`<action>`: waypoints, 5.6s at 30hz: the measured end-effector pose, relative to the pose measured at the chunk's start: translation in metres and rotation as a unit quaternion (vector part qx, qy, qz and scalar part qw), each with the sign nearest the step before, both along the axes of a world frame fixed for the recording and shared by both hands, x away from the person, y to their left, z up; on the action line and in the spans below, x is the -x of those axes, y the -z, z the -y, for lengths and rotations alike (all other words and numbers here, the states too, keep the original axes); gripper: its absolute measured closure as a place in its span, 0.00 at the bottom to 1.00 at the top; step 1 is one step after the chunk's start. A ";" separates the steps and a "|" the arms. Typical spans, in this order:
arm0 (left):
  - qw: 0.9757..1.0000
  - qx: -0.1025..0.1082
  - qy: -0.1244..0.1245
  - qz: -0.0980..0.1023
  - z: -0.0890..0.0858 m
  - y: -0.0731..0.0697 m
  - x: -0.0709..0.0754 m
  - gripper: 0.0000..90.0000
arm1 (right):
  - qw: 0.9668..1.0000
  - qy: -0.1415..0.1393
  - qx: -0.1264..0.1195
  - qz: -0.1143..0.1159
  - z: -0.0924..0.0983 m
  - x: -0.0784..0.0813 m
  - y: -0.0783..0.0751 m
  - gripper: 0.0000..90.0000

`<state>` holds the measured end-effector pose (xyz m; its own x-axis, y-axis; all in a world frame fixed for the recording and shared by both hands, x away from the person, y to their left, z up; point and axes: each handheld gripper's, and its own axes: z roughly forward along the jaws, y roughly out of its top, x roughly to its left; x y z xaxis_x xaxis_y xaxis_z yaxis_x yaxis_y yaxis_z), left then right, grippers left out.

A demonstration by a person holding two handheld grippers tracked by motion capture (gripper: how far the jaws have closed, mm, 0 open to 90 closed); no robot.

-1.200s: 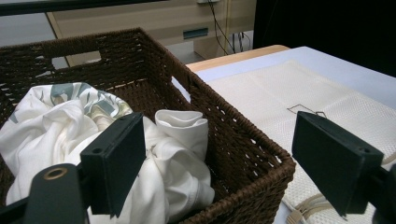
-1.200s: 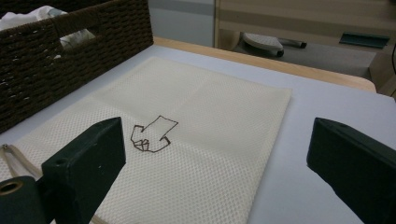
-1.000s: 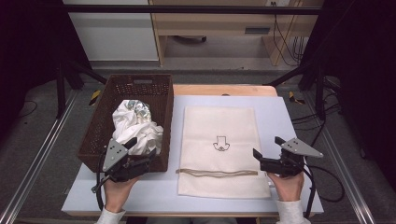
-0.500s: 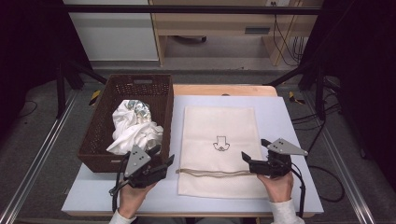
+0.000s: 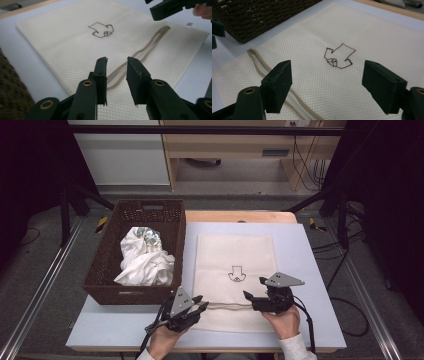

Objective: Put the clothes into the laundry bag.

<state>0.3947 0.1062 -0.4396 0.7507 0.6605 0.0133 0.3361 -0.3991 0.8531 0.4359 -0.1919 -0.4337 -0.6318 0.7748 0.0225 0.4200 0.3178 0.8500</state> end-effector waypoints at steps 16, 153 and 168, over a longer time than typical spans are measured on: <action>0.996 -0.054 0.043 -0.048 0.030 0.038 0.000 0.99 | 0.995 -0.056 0.056 -0.060 -0.033 -0.004 0.035 0.51; 0.984 -0.014 -0.155 0.086 -0.113 -0.114 -0.062 0.18 | 0.995 0.012 -0.043 0.087 -0.009 0.002 -0.012 0.94; 0.975 -0.087 -0.202 0.021 -0.148 -0.070 -0.143 0.10 | 0.996 0.007 -0.039 0.081 -0.007 0.000 -0.010 0.95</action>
